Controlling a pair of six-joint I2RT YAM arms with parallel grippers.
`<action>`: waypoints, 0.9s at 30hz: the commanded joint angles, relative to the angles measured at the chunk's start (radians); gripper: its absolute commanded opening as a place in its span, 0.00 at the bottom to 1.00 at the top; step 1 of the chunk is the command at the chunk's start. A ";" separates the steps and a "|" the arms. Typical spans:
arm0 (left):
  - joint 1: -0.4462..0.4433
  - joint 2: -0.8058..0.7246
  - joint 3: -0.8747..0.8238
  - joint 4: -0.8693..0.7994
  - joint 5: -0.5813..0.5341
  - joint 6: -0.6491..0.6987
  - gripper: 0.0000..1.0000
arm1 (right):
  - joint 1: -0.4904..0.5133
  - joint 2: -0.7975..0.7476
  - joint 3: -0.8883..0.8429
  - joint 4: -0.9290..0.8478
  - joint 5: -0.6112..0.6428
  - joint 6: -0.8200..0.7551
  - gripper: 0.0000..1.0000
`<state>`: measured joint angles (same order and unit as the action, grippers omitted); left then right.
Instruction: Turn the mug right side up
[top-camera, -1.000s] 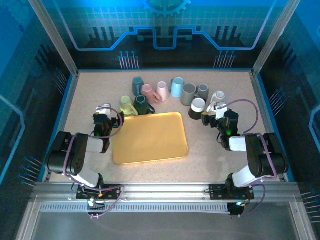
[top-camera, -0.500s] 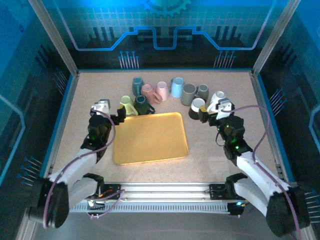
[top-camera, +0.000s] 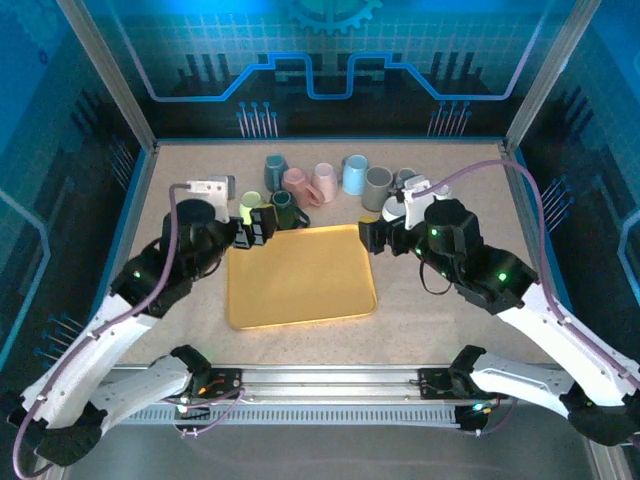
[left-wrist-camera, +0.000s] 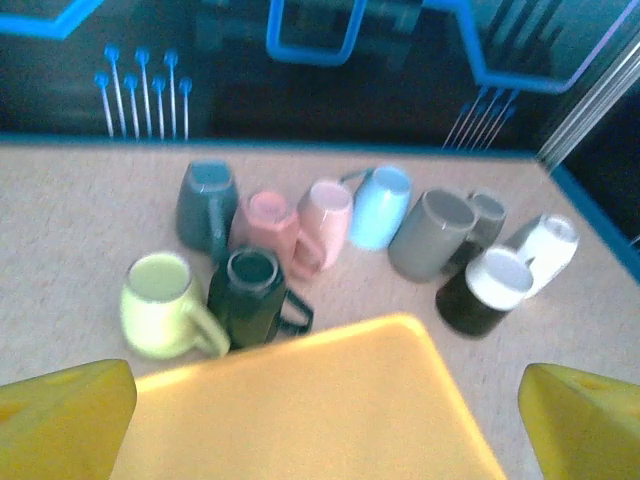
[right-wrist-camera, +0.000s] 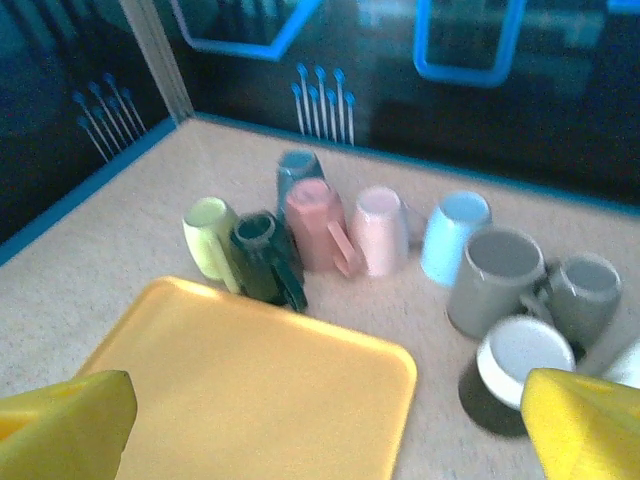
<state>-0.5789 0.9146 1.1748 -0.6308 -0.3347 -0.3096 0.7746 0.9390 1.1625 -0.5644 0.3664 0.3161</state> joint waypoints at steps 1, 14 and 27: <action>-0.005 0.074 0.093 -0.417 0.092 -0.016 0.99 | -0.085 -0.069 -0.062 -0.187 -0.109 0.122 1.00; 0.156 0.001 -0.107 -0.310 0.164 -0.214 0.99 | -0.150 0.079 -0.094 -0.187 -0.193 0.015 1.00; 0.316 0.083 -0.164 -0.234 0.265 -0.295 0.99 | -0.058 0.478 -0.003 -0.157 -0.185 0.048 0.92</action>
<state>-0.2714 0.9825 1.0039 -0.8955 -0.1032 -0.5682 0.7143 1.3884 1.1225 -0.7319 0.1783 0.3492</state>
